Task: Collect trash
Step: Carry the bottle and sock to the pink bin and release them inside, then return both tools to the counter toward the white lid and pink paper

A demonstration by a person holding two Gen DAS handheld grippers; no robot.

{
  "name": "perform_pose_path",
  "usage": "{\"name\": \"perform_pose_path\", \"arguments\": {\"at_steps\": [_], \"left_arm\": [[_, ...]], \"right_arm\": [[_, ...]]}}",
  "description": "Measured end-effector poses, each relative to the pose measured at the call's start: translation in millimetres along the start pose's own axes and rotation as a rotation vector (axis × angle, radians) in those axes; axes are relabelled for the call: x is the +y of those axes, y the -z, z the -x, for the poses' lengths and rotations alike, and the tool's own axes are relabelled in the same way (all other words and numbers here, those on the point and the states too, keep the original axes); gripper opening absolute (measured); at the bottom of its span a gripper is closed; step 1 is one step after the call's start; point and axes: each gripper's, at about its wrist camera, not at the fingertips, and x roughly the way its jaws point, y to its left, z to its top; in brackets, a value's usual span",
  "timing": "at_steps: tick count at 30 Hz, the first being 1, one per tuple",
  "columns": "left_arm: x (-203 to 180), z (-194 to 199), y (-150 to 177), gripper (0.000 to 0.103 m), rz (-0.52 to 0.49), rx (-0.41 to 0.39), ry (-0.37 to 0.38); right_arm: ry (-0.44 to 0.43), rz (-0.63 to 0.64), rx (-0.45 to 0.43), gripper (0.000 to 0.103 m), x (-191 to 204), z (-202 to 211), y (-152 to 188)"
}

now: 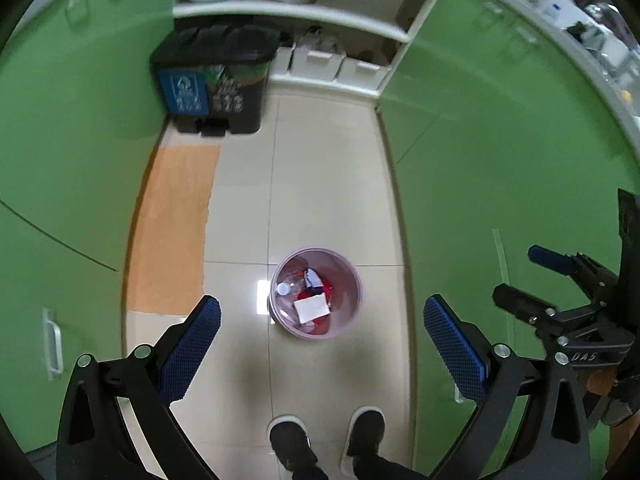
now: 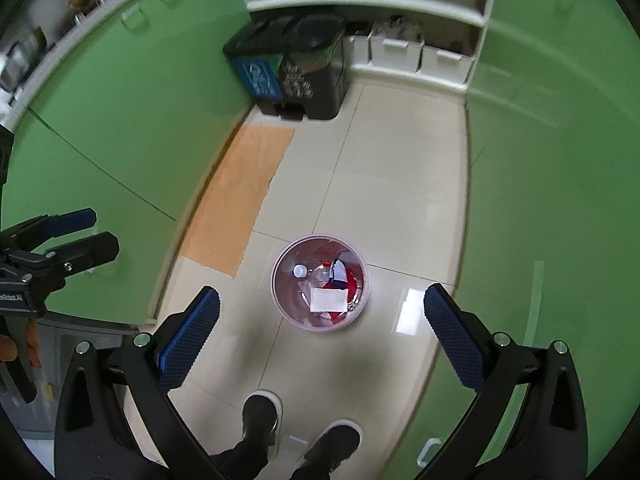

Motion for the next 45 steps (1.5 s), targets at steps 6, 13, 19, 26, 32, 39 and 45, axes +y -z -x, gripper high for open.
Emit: {"name": "perform_pose_path", "arguments": {"at_steps": [6,13,19,26,32,39,45], "left_arm": [[-50.2,116.9,-17.5,0.097,-0.068,-0.02,0.009],[-124.6,228.8,-36.5,0.097,-0.228,-0.044,0.07],[-207.3,271.8,-38.4,0.097,-0.396,-0.087,0.171],[-309.3,281.2,-34.9,0.097,-0.556,-0.098,0.283],[-390.7,271.3,-19.4,0.097,-0.657,-0.085,0.337],[-462.0,252.2,-3.4,0.097,-0.721,-0.046,0.364],[-498.0,231.7,-0.1,0.097,-0.765,-0.007,0.366]], "right_arm": [[0.011,-0.071,-0.077,0.1,-1.5,153.0,-6.2],[0.079,-0.169,-0.203,0.1,-22.0,319.6,18.2],[0.205,-0.328,-0.313,0.1,-70.4,413.0,72.9],[0.34,-0.508,-0.366,0.1,-143.6,475.6,147.5],[0.383,-0.602,-0.376,0.1,-196.2,498.3,204.0],[0.402,-0.649,-0.345,0.1,-238.6,498.4,240.7],[0.397,-0.691,-0.306,0.1,-263.8,481.5,249.7]]}}
